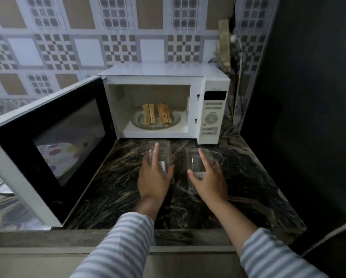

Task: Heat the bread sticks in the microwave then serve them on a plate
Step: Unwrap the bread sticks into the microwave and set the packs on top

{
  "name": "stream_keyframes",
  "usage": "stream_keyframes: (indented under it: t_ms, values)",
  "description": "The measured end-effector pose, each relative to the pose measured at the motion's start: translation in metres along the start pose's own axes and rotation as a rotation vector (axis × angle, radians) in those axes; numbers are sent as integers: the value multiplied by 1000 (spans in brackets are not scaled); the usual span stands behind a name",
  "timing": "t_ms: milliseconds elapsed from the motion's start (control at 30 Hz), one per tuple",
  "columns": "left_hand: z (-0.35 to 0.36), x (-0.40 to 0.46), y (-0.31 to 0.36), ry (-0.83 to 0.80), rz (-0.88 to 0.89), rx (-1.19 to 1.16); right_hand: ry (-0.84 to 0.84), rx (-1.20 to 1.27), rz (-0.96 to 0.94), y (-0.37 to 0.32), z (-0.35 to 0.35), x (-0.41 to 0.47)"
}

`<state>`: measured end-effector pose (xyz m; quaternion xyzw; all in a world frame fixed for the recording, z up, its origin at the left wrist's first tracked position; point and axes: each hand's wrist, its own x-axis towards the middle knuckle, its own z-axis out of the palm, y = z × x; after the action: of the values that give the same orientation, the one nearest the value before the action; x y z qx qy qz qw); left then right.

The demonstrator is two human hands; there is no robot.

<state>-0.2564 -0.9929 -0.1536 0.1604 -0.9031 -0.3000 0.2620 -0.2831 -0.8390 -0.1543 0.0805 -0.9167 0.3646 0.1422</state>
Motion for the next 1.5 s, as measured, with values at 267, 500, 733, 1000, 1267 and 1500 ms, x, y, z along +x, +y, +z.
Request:
stream_keyframes:
  t_ms: [267,500,733,1000,1267,1500]
  values:
    - [-61,26,50,187,123,-15,175,66,-223,-51,-53,38]
    - [-104,78,88,271,178,-43,269,138,-317,-108,-98,93]
    - [-125,169,111,309,194,-13,302,101,-297,-160,-119,178]
    - [-115,303,115,271,164,-7,295,100,-229,-203,-91,293]
    - [-82,377,91,67,61,81,131,10,-124,-201,-29,356]
    - [-68,399,78,-32,7,125,33,-68,-72,-202,-13,373]
